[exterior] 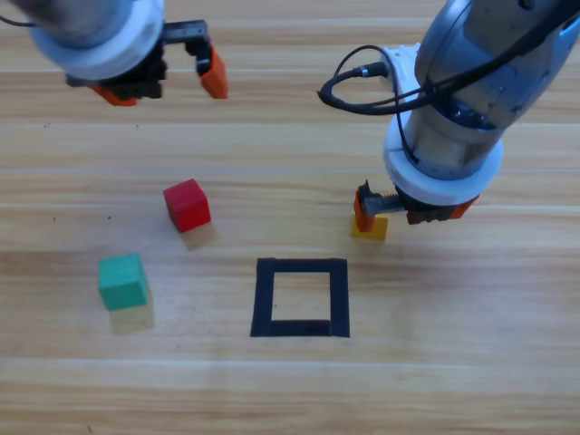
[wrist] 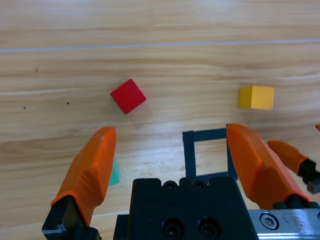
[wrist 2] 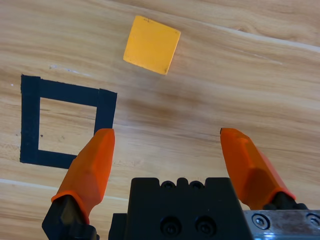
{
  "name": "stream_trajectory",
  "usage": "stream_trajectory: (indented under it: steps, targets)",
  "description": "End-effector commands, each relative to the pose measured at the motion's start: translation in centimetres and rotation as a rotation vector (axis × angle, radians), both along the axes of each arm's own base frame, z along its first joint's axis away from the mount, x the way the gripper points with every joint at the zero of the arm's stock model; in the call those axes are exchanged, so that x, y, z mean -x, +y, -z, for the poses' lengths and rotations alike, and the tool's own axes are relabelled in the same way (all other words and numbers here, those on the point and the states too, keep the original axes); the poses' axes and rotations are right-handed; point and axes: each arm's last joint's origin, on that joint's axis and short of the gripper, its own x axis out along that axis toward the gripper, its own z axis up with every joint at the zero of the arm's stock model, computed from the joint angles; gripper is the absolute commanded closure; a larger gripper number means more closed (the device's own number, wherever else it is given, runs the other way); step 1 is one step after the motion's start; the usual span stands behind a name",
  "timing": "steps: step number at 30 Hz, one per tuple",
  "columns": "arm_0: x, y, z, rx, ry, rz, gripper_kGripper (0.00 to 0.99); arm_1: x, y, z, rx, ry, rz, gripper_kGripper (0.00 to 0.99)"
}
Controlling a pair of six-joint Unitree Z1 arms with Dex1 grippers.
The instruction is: Stack the blocks in the rectangular block: red at the bottom, yellow in the middle, green on top
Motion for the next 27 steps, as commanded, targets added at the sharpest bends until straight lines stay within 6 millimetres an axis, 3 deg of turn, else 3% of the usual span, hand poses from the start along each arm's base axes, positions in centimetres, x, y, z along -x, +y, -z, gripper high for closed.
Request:
stream_trajectory:
  steps: [1, 4, 10, 17, 21, 27]
  targets:
    - [-3.8, 0.6, 3.6, 0.006, 0.101, -0.162, 0.042, -2.2, 0.0, 1.7, 0.000, 0.026, 0.095, 0.005]
    - [-4.9, 1.3, 4.6, 0.033, 0.143, -0.241, 0.042, -3.0, -0.2, 2.0, -0.011, 0.032, 0.143, 0.000]
    - [-6.6, 3.0, 5.9, 0.078, 0.245, -0.407, 0.042, -5.7, 0.0, 4.6, -0.021, 0.073, 0.220, 0.002]
    - [-11.3, 0.9, 8.3, 0.019, 0.401, -0.506, 0.040, -7.2, 0.7, 6.2, -0.039, 0.094, 0.251, 0.014]
    - [-12.1, 0.3, 9.4, 0.039, 0.437, -0.536, 0.037, -7.8, 1.4, 7.0, -0.044, 0.097, 0.253, 0.042]
    - [-12.1, 0.4, 9.2, 0.064, 0.446, -0.551, 0.037, -8.2, 1.8, 7.9, -0.049, 0.112, 0.248, 0.097]
